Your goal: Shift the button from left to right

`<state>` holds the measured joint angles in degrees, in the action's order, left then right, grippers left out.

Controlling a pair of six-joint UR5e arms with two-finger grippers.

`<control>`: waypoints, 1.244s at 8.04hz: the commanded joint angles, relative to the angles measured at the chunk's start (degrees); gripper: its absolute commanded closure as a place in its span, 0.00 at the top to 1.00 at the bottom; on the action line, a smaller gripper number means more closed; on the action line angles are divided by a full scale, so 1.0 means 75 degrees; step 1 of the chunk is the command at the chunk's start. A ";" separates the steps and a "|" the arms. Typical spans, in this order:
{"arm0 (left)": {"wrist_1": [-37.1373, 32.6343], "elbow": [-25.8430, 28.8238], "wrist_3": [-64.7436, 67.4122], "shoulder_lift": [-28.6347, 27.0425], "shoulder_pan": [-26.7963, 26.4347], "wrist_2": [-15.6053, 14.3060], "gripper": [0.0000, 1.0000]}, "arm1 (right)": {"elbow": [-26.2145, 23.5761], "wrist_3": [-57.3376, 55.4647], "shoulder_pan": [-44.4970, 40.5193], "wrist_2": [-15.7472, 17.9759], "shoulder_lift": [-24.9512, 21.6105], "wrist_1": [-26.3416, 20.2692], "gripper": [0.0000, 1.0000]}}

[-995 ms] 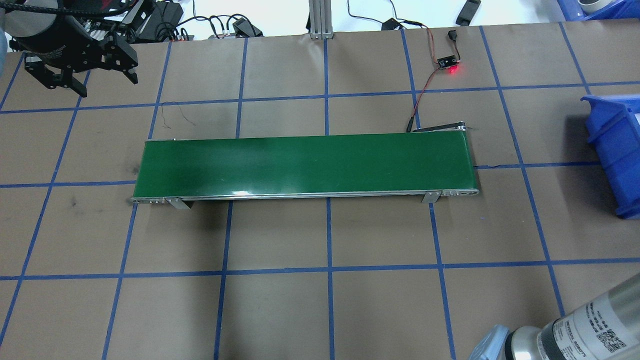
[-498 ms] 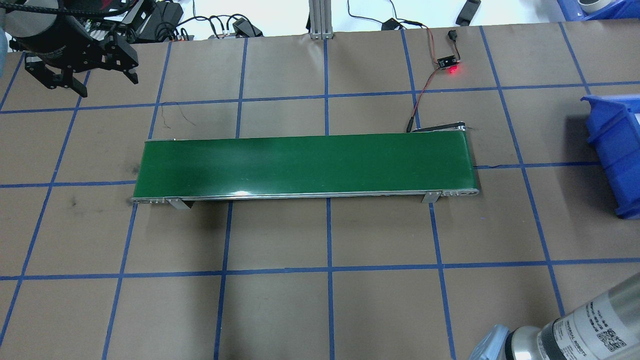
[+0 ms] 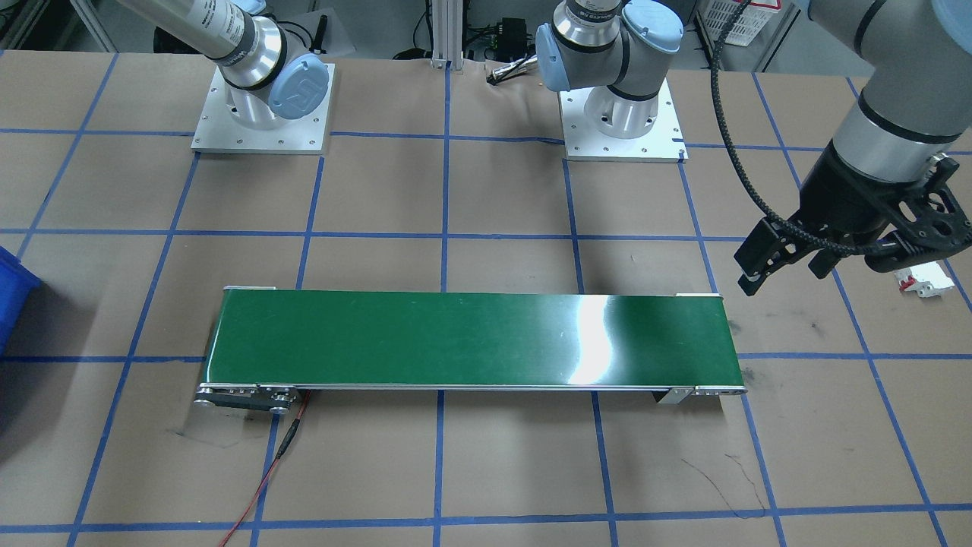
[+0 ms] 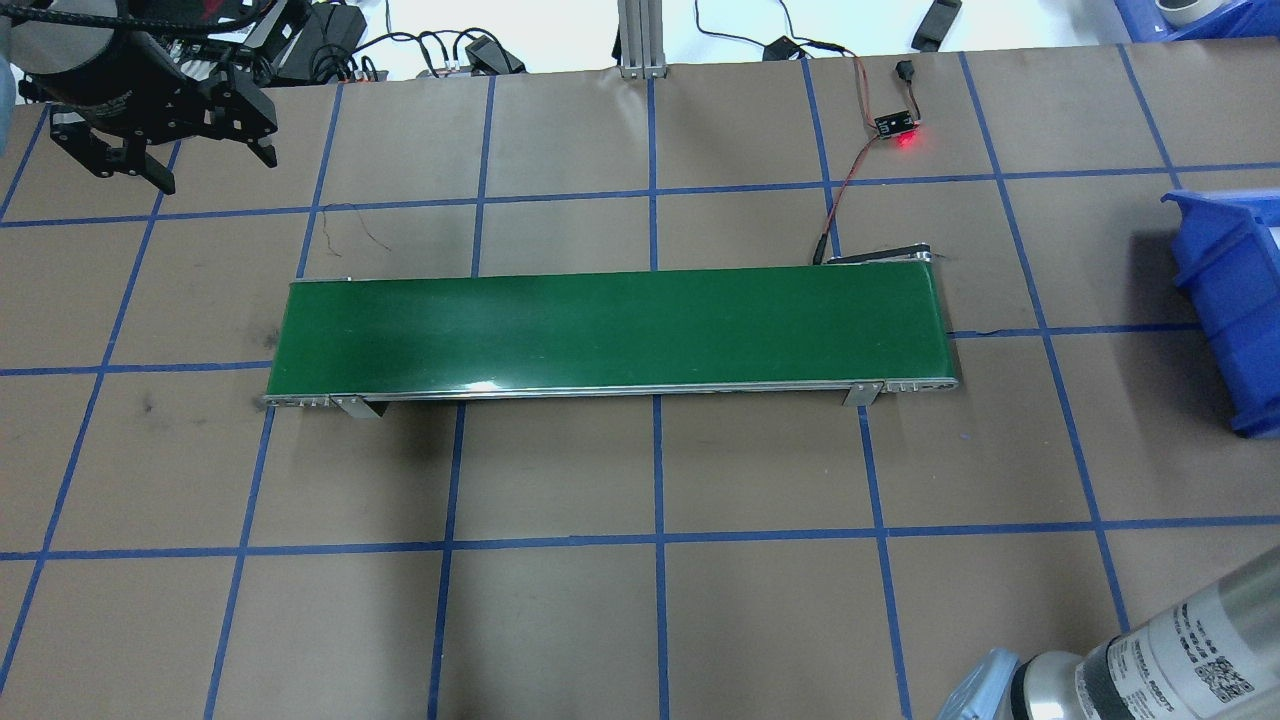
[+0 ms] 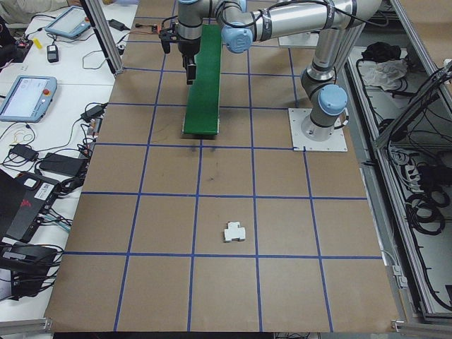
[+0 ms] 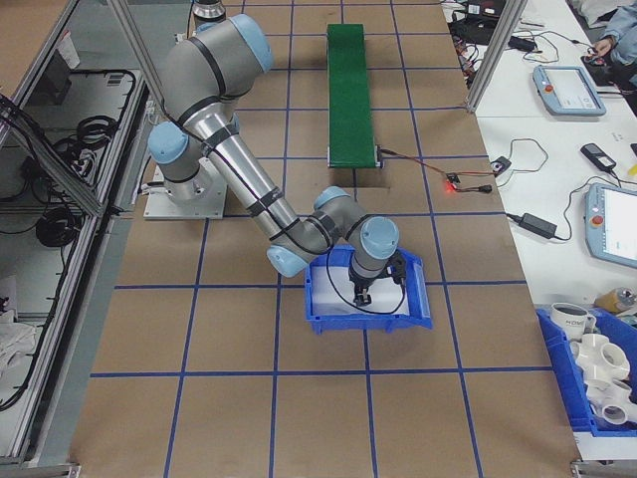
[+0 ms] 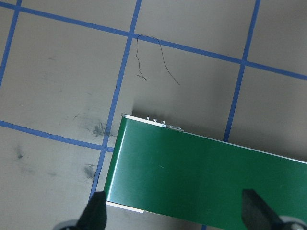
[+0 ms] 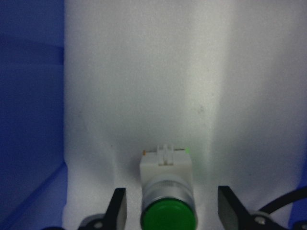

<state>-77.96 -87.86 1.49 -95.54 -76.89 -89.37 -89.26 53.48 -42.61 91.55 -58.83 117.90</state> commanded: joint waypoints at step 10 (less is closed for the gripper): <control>0.0000 0.0007 0.0012 0.0000 0.0010 0.0056 1.00 | 0.0183 -0.5387 -0.4565 -0.0277 -0.4062 -0.2185 1.00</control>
<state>-77.96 -87.86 1.50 -95.53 -76.82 -89.46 -88.14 25.49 -65.77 89.20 -87.61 101.89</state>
